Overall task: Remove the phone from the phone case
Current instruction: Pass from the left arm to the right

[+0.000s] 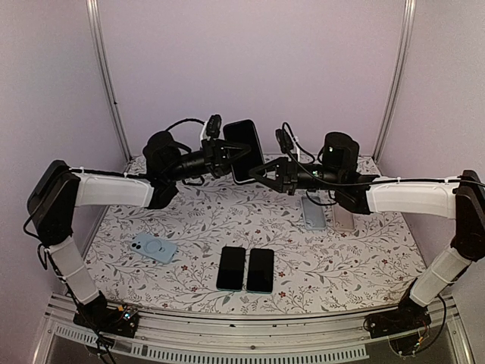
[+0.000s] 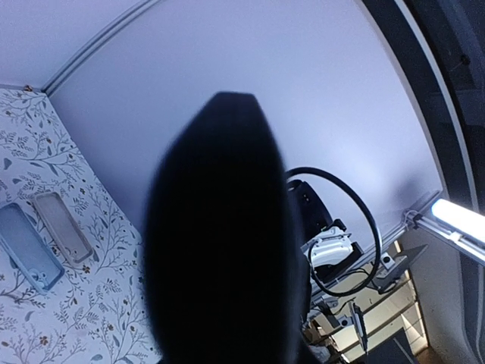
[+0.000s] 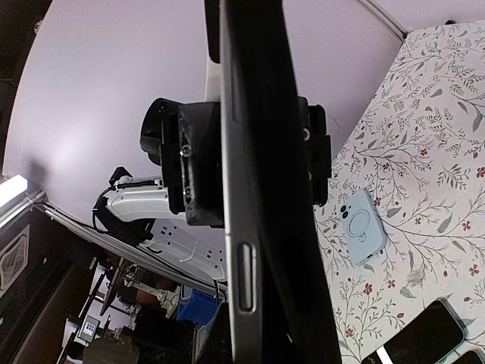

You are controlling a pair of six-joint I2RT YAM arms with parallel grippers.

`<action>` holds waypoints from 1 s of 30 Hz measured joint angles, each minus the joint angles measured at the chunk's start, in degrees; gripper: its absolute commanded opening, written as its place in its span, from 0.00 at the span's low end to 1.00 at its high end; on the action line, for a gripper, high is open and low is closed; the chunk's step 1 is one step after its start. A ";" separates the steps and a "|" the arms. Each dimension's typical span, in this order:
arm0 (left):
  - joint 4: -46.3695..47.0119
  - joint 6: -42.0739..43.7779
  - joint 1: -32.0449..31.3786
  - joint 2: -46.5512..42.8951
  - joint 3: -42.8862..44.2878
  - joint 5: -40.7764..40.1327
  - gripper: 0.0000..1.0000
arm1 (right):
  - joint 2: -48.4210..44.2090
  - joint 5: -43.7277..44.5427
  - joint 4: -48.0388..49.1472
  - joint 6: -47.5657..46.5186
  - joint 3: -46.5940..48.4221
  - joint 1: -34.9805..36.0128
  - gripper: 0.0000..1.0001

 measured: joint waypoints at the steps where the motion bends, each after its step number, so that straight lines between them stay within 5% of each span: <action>1: -0.17 0.15 -0.46 0.00 0.02 0.20 0.36 | 0.04 0.02 0.11 0.09 0.00 0.04 0.00; 6: -0.98 1.92 -1.20 -0.37 0.11 0.20 0.59 | 0.07 0.63 0.39 0.85 -0.50 -0.02 0.00; 9: -2.12 3.32 -1.33 -1.33 0.11 0.33 0.64 | 0.07 0.94 0.52 1.25 -0.61 -0.02 0.00; 30: -10.86 13.20 -1.27 -12.41 -8.41 0.07 0.59 | 0.26 -0.70 4.61 4.74 0.26 -1.25 0.00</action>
